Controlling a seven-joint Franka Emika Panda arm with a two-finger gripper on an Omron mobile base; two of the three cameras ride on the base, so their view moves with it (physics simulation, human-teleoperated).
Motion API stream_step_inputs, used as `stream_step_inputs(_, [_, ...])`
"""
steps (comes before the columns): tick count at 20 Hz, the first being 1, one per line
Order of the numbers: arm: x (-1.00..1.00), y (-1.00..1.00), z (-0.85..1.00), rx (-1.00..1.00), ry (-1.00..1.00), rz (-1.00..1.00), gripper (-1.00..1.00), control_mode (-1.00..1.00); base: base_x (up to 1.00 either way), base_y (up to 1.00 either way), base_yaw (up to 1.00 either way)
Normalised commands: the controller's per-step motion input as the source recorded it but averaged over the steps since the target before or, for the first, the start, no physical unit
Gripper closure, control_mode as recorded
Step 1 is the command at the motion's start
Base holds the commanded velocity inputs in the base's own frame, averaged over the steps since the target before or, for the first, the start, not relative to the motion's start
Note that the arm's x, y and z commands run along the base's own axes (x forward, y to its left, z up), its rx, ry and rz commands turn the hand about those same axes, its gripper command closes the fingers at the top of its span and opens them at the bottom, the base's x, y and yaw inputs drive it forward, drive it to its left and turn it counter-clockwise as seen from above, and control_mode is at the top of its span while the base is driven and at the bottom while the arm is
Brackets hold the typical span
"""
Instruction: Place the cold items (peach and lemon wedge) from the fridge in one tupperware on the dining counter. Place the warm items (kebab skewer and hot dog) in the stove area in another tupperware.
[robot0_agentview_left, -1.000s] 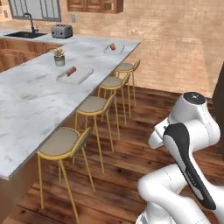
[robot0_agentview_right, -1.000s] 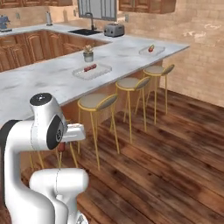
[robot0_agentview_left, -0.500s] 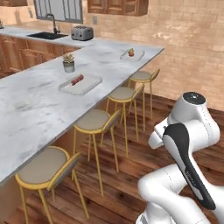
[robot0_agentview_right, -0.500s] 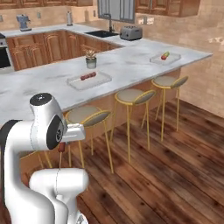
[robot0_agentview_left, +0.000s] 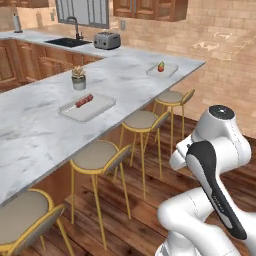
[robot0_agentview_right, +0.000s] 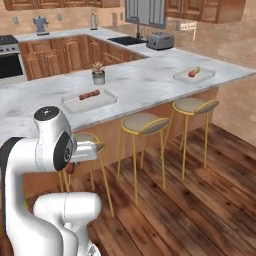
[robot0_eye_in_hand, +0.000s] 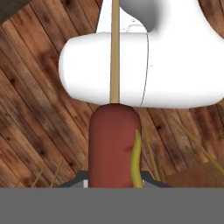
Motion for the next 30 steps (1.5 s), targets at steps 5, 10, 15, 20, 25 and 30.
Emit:
stream_step_inputs(5, [0.00,0.00,0.00,0.00,0.00,0.00,1.00,1.00,0.60,-0.25,0.19])
stream_step_inputs(10, [0.00,0.00,0.00,0.00,0.00,0.00,1.00,1.00,0.71,-0.12,0.25])
stream_step_inputs(15, [0.00,0.00,0.00,0.00,0.00,0.00,1.00,1.00,0.70,-0.23,0.29])
stream_step_inputs(20, [0.00,0.00,0.00,0.00,0.00,0.00,1.00,1.00,0.60,-0.35,0.29])
stream_step_inputs(25, [0.00,0.00,0.00,0.00,0.00,0.00,1.00,1.00,0.59,-0.24,0.25])
stream_step_inputs(30, [0.00,0.00,0.00,0.00,0.00,0.00,1.00,1.00,0.60,-0.06,0.12])
